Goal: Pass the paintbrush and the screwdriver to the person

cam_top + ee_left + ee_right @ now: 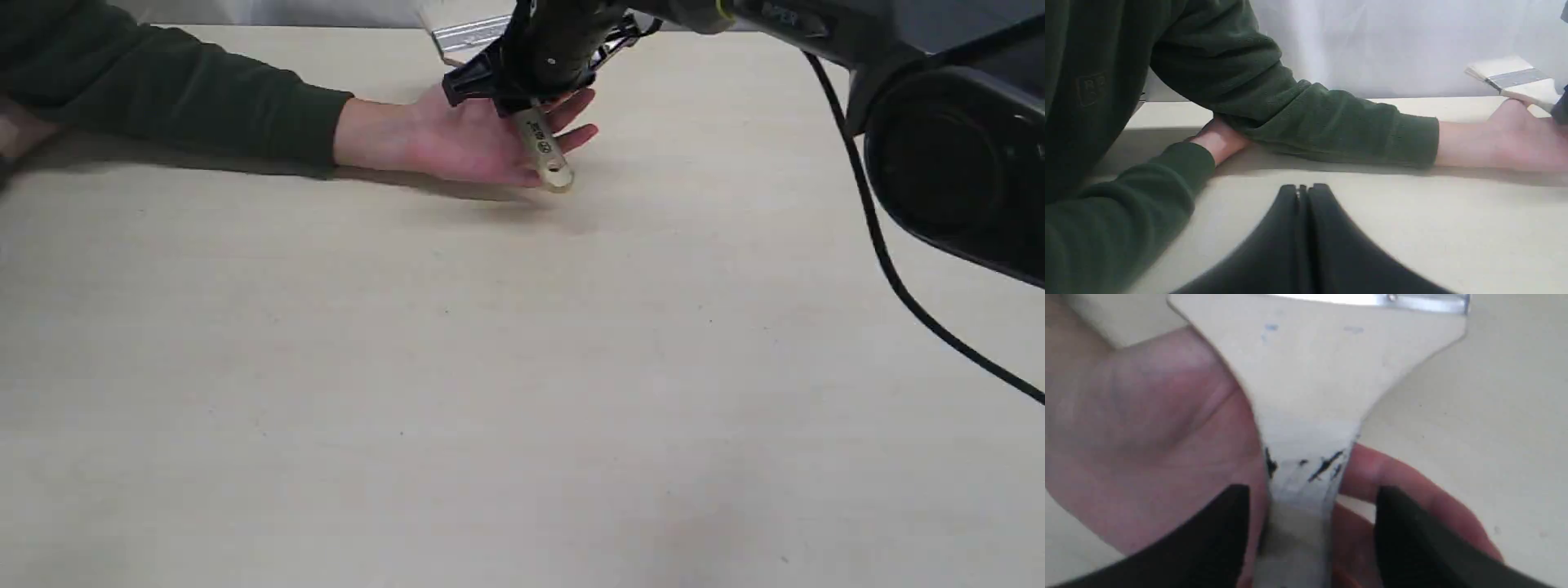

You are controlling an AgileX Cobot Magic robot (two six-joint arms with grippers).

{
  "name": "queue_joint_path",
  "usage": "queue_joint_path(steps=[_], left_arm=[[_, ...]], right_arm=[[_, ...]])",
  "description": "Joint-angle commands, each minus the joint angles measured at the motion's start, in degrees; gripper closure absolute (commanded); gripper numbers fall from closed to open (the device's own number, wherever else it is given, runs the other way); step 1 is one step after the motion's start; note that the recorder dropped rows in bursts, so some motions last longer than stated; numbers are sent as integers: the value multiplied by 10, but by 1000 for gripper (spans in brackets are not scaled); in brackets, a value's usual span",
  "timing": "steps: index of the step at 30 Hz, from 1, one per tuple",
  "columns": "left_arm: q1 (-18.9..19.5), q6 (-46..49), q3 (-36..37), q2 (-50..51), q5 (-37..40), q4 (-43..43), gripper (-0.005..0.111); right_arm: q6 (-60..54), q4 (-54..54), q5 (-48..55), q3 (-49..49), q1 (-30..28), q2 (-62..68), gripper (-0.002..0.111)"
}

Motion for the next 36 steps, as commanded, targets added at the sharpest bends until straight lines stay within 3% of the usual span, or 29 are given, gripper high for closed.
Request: queue_joint_path(steps=[1, 13, 18, 26, 33, 36], left_arm=[[-1, -1, 1, -1, -2, -1, 107], [-1, -1, 1, -1, -2, -1, 107], [-1, -1, 1, -1, -1, -2, 107], [-1, -1, 1, -1, -1, -2, 107], [-1, -1, 1, -1, -1, -2, 107], [-1, -1, 1, -1, -1, -2, 107]], right_arm=[[2, -2, 25, -2, -4, -9, 49], [-6, 21, 84, 3, -3, -98, 47], [-11, 17, 69, 76, -2, -152, 51], [5, 4, 10, 271, -1, -296, 84], [6, 39, -75, 468, -1, -451, 103], [8, 41, -116, 553, -1, -526, 104]])
